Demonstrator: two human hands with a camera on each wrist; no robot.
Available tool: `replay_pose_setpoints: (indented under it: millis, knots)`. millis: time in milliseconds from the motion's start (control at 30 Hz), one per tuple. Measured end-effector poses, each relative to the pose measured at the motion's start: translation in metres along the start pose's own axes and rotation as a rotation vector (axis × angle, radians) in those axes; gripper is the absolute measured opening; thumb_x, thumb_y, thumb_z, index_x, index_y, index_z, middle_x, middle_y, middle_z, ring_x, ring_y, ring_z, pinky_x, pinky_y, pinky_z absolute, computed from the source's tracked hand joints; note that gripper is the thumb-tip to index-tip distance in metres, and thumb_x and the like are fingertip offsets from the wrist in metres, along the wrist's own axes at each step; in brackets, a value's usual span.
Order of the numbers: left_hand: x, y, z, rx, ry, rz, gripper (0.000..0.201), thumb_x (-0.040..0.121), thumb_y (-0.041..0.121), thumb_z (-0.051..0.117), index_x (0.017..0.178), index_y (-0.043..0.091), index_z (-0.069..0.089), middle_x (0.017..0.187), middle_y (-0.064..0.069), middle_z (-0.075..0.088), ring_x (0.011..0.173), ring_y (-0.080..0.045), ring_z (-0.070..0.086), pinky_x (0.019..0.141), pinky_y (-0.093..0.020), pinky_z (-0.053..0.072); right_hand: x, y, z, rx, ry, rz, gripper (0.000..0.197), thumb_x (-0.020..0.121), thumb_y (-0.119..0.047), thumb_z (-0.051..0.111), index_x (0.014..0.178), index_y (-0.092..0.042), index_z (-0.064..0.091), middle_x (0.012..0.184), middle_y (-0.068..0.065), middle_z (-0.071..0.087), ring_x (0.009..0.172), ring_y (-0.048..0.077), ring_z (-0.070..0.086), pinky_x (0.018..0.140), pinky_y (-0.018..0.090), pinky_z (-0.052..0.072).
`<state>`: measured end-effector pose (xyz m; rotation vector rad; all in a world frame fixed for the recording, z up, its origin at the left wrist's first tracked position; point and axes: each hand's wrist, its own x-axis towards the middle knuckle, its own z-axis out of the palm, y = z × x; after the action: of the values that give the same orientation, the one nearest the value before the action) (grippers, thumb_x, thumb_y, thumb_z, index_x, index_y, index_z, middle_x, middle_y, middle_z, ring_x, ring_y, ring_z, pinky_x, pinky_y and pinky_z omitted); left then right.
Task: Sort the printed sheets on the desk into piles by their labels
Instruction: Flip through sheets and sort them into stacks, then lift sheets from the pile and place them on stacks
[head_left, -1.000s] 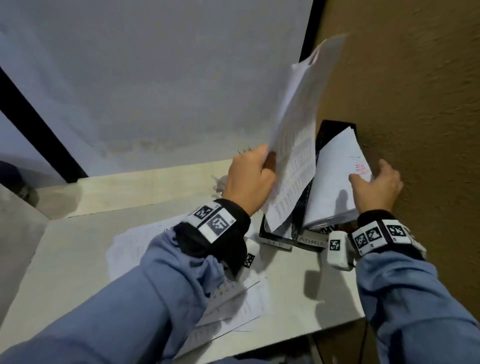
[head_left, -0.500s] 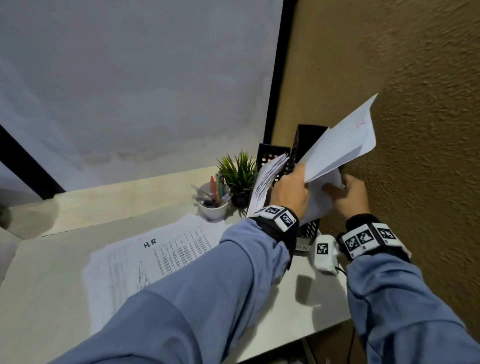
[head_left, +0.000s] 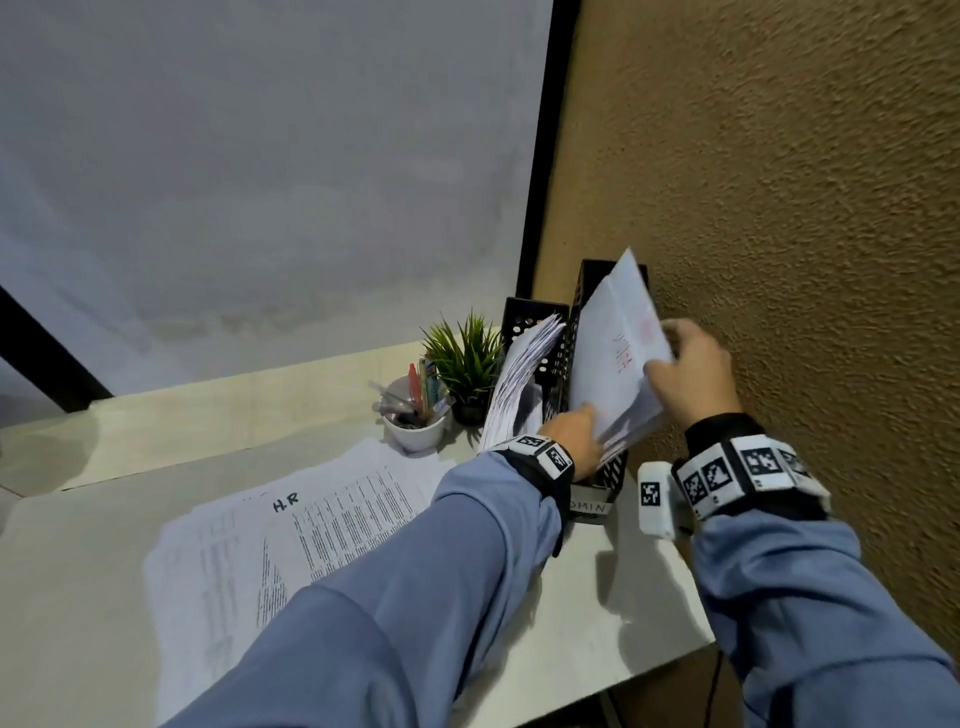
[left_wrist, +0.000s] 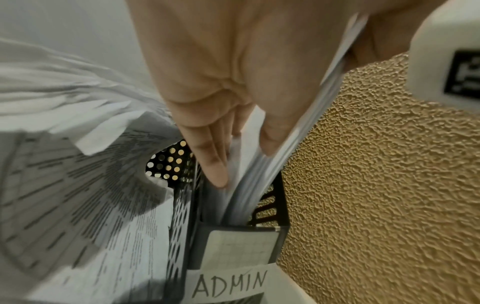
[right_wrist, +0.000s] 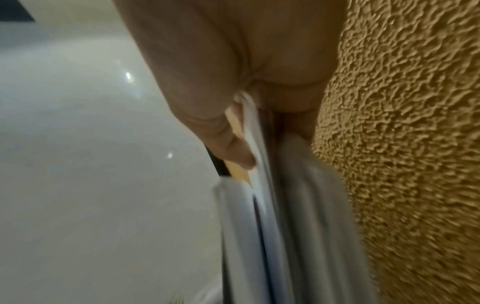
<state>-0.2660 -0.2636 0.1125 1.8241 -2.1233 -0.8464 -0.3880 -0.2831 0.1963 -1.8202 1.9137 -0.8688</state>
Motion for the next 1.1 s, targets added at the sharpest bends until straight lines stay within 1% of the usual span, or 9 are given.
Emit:
replay_pose_setpoints:
  millis: [67, 167, 333, 467, 600, 733, 933, 1033, 1100]
  knots:
    - [-0.002, -0.005, 0.0, 0.0, -0.011, -0.03, 0.024, 0.094, 0.015, 0.049, 0.113, 0.0, 0.045, 0.108, -0.023, 0.06, 0.099, -0.037, 0.059, 0.071, -0.036, 0.04, -0.005, 0.006, 0.017, -0.036, -0.111, 0.085, 0.049, 0.084, 0.005, 0.05, 0.131, -0.011, 0.051, 0.122, 0.015, 0.061, 0.11, 0.03, 0.059, 0.092, 0.033, 0.046]
    - [-0.011, -0.01, -0.006, -0.046, -0.011, -0.014, 0.022, 0.092, 0.014, 0.05, 0.11, 0.0, 0.046, 0.106, -0.022, 0.059, 0.097, -0.036, 0.058, 0.072, -0.035, 0.042, -0.006, 0.014, 0.028, 0.025, -0.123, 0.127, 0.046, 0.084, 0.006, 0.048, 0.126, -0.011, 0.057, 0.121, 0.014, 0.064, 0.109, 0.028, 0.06, 0.092, 0.031, 0.048]
    - [-0.049, -0.026, -0.016, -0.357, 0.1, 0.037, 0.036, 0.09, 0.016, 0.055, 0.126, 0.009, 0.054, 0.123, -0.009, 0.061, 0.106, -0.024, 0.06, 0.095, -0.031, 0.047, -0.007, -0.001, 0.013, 0.096, 0.01, 0.136, 0.048, 0.083, 0.006, 0.043, 0.129, -0.005, 0.055, 0.121, 0.015, 0.063, 0.119, 0.029, 0.054, 0.103, 0.03, 0.038]
    - [-0.1, -0.065, -0.013, -0.619, 0.214, 0.027, 0.013, 0.089, 0.016, 0.058, 0.097, 0.015, 0.068, 0.093, -0.003, 0.071, 0.084, -0.021, 0.067, 0.08, -0.03, 0.055, -0.024, -0.028, 0.016, 0.189, 0.143, -0.037, 0.043, 0.083, 0.002, 0.044, 0.122, -0.007, 0.06, 0.114, 0.014, 0.066, 0.107, 0.027, 0.06, 0.1, 0.035, 0.046]
    - [-0.15, -0.145, 0.007, -0.558, 0.336, -0.292, 0.015, 0.088, 0.015, 0.058, 0.08, 0.025, 0.065, 0.083, 0.004, 0.068, 0.078, -0.018, 0.067, 0.076, -0.033, 0.056, -0.07, -0.055, 0.057, 0.264, 0.025, -0.259, 0.032, 0.085, 0.002, 0.048, 0.108, -0.009, 0.067, 0.103, 0.008, 0.068, 0.095, 0.021, 0.061, 0.09, 0.031, 0.049]
    - [-0.187, -0.223, 0.031, -0.361, 0.396, -0.737, 0.022, 0.087, 0.01, 0.053, 0.109, 0.009, 0.06, 0.114, -0.009, 0.058, 0.1, -0.026, 0.059, 0.082, -0.026, 0.044, -0.119, -0.055, 0.122, 0.222, -0.289, -0.402, 0.026, 0.084, 0.003, 0.05, 0.1, -0.004, 0.069, 0.099, 0.01, 0.068, 0.09, 0.018, 0.06, 0.083, 0.024, 0.045]
    - [-0.225, -0.259, 0.052, -0.404, 0.405, -1.082, 0.045, 0.087, 0.015, 0.055, 0.128, -0.001, 0.044, 0.131, -0.019, 0.042, 0.115, -0.036, 0.049, 0.091, -0.038, 0.043, -0.151, -0.019, 0.208, -0.114, -0.715, -0.13, 0.034, 0.089, -0.006, 0.048, 0.122, -0.005, 0.057, 0.123, 0.013, 0.059, 0.113, 0.025, 0.056, 0.097, 0.029, 0.043]
    - [-0.226, -0.258, 0.057, -0.478, 0.476, -1.138, 0.049, 0.086, 0.014, 0.056, 0.129, -0.002, 0.041, 0.132, -0.021, 0.041, 0.116, -0.038, 0.048, 0.091, -0.039, 0.043, -0.162, -0.007, 0.23, -0.197, -0.781, 0.005, 0.013, 0.082, -0.005, 0.049, 0.096, -0.006, 0.051, 0.102, 0.012, 0.054, 0.091, 0.022, 0.053, 0.079, 0.031, 0.047]
    - [-0.223, -0.258, 0.06, -0.582, 0.522, -1.148, 0.053, 0.086, 0.015, 0.056, 0.133, -0.002, 0.038, 0.133, -0.021, 0.039, 0.116, -0.038, 0.048, 0.093, -0.04, 0.044, -0.168, -0.002, 0.24, -0.201, -0.749, 0.067, 0.012, 0.081, -0.004, 0.049, 0.085, -0.009, 0.039, 0.093, 0.01, 0.045, 0.081, 0.019, 0.045, 0.067, 0.027, 0.039]
